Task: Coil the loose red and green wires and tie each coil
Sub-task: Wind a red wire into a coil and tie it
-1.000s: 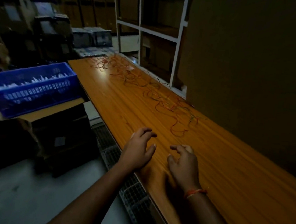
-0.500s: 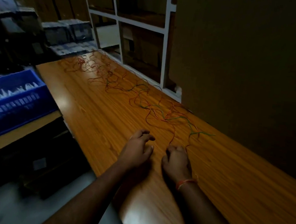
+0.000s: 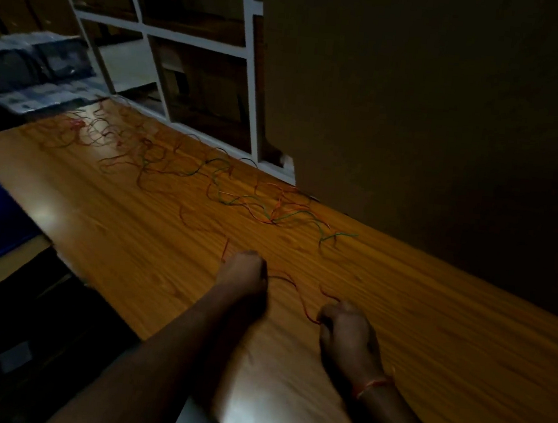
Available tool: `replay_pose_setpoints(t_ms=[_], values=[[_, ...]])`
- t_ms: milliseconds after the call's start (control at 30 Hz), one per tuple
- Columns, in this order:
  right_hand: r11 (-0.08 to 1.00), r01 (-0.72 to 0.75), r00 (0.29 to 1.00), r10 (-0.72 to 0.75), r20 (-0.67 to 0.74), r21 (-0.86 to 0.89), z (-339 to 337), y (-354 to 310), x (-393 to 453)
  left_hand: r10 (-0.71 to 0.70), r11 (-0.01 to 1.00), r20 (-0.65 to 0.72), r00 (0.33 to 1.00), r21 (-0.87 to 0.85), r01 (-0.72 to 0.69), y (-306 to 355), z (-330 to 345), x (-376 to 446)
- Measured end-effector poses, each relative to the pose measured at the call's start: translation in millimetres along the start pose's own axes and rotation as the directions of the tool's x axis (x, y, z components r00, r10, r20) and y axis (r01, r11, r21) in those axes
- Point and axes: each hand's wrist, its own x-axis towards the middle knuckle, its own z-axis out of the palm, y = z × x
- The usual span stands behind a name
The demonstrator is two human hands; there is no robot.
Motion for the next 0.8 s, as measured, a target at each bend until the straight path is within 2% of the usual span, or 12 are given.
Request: replay_pose_setpoints(t_ms=[67,200,333,433,533,633,700,800], values=[[0.999,-0.055,0.997,0.055,-0.054,0.003,-6,8,-12,-0.011,0.999,0.013,1.000,-0.051,0.012,4,1,-8],[0.984,-0.178,0.970,0.179,-0.166,0.021,-17,18,-37,0.067,0.996,0.029,0.997,-0.061,-0.065,22,3,-31],[0.925,-0.377,0.887,0.374,-0.270,0.043,-24,31,-60,0.155,0.976,0.097,0.983,-0.171,-0.137,39,14,-62],[0.885,-0.452,0.823,0.462,-0.330,0.109,-30,49,-81,0.245,0.923,0.147,0.958,-0.338,-0.185,59,22,-88],[0.858,-0.431,0.753,0.512,-0.412,0.279,-38,67,-107,0.328,0.820,0.240,0.914,-0.552,-0.149,86,33,-119],[0.778,-0.374,0.686,0.599,-0.413,0.505,-51,80,-128,0.404,0.717,0.315,0.859,-0.692,-0.084,112,42,-145],[0.703,-0.346,0.656,0.655,-0.375,0.621,-62,91,-139,0.401,0.653,0.318,0.859,-0.757,-0.025,130,44,-159],[0.629,-0.286,0.651,0.681,-0.334,0.723,-75,113,-158,0.366,0.484,0.310,0.877,-0.869,0.105,165,50,-184]])
